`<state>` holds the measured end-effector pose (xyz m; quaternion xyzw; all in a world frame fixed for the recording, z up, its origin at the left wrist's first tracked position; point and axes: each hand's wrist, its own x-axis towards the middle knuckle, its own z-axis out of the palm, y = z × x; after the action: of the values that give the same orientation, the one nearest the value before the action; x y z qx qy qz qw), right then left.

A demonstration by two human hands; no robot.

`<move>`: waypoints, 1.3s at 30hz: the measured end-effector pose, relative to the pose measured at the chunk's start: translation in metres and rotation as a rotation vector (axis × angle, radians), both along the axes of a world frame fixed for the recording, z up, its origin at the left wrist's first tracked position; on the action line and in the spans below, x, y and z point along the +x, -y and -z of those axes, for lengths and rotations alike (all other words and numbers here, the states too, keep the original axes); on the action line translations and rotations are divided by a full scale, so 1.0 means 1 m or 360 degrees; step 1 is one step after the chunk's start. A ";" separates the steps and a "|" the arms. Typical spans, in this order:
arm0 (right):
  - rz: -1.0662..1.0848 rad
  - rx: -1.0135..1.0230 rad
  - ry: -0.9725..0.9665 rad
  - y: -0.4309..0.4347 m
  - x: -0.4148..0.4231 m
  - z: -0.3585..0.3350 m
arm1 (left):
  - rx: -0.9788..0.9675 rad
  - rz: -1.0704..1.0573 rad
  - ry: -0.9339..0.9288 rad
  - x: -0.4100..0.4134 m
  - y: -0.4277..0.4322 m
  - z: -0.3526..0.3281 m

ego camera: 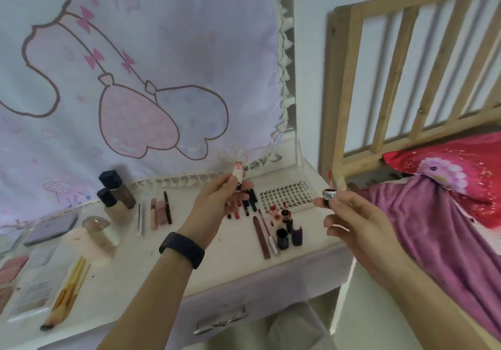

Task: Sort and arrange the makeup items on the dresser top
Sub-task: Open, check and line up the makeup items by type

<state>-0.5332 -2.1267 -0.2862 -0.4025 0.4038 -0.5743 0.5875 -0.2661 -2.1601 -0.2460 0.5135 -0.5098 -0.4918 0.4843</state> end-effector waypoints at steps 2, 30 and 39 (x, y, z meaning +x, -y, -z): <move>0.0081 -0.0039 -0.0365 0.016 -0.014 0.008 | -0.0026 0.0038 0.0203 -0.016 0.011 -0.004; 0.0569 -0.0269 -0.1876 0.074 0.002 0.086 | 0.0058 0.0494 0.1833 -0.106 0.079 0.011; 0.0598 -0.0302 -0.1927 0.074 0.002 0.092 | 0.0116 0.0543 0.2070 -0.112 0.082 0.017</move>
<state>-0.5316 -2.2006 -0.3779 -0.6281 0.6753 -0.3718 0.1065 -0.3783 -2.2419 -0.2634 0.6334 -0.7548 -0.1690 -0.0235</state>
